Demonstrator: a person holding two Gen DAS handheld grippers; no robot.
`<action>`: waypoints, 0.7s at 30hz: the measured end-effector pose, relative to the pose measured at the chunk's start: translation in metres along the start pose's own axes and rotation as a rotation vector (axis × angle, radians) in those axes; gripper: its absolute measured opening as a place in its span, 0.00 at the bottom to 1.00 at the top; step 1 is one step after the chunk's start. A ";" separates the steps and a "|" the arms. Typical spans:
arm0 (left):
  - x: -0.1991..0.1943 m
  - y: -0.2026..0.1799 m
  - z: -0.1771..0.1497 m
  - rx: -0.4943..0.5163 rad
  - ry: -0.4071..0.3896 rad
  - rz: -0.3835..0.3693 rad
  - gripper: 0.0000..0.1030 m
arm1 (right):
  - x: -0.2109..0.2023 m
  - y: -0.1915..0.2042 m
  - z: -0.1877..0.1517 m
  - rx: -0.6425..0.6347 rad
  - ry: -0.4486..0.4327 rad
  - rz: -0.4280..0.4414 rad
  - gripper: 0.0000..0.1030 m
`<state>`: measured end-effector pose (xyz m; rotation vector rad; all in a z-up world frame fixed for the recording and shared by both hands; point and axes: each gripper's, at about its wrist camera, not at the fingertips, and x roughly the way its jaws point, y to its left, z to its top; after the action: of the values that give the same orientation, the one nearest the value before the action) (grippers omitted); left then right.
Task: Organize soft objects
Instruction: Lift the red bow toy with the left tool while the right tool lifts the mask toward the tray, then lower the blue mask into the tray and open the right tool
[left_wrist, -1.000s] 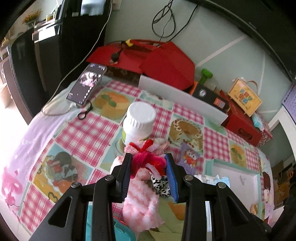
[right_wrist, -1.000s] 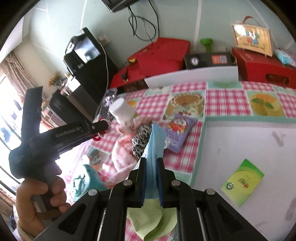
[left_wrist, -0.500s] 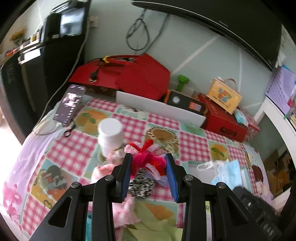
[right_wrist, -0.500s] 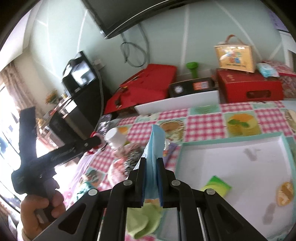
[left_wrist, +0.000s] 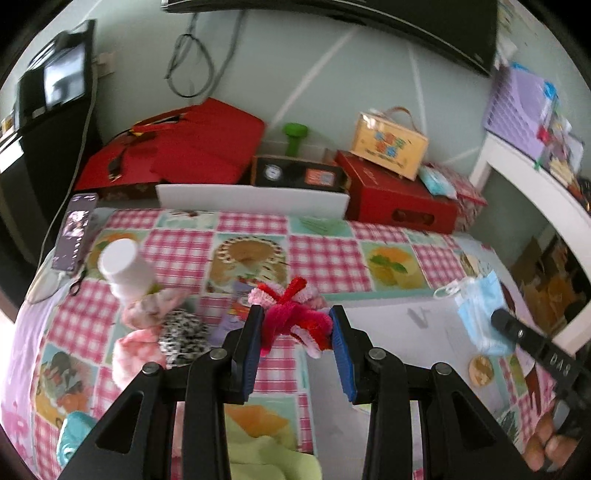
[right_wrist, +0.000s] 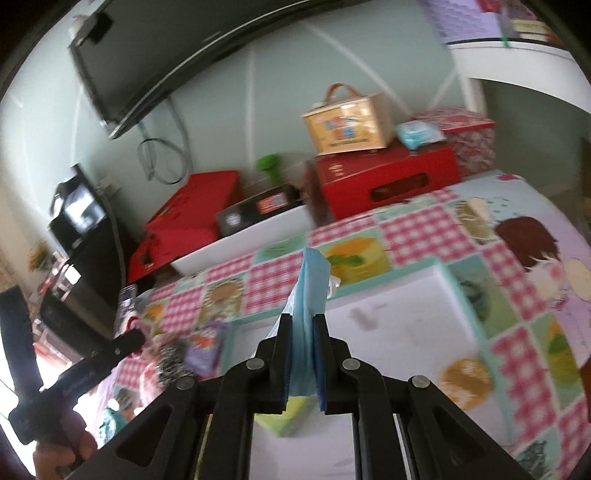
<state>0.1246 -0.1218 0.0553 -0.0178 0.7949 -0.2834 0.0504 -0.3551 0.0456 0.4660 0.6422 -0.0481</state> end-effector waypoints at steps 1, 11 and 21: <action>0.005 -0.006 -0.002 0.015 0.013 -0.007 0.36 | 0.000 -0.007 0.001 0.007 0.000 -0.033 0.11; 0.050 -0.041 -0.020 0.107 0.078 -0.024 0.37 | 0.021 -0.049 -0.004 0.063 0.044 -0.157 0.11; 0.076 -0.048 -0.028 0.126 0.066 -0.028 0.37 | 0.054 -0.063 -0.012 0.074 0.082 -0.154 0.11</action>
<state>0.1439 -0.1851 -0.0121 0.0996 0.8417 -0.3622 0.0753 -0.4009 -0.0199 0.4906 0.7580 -0.2003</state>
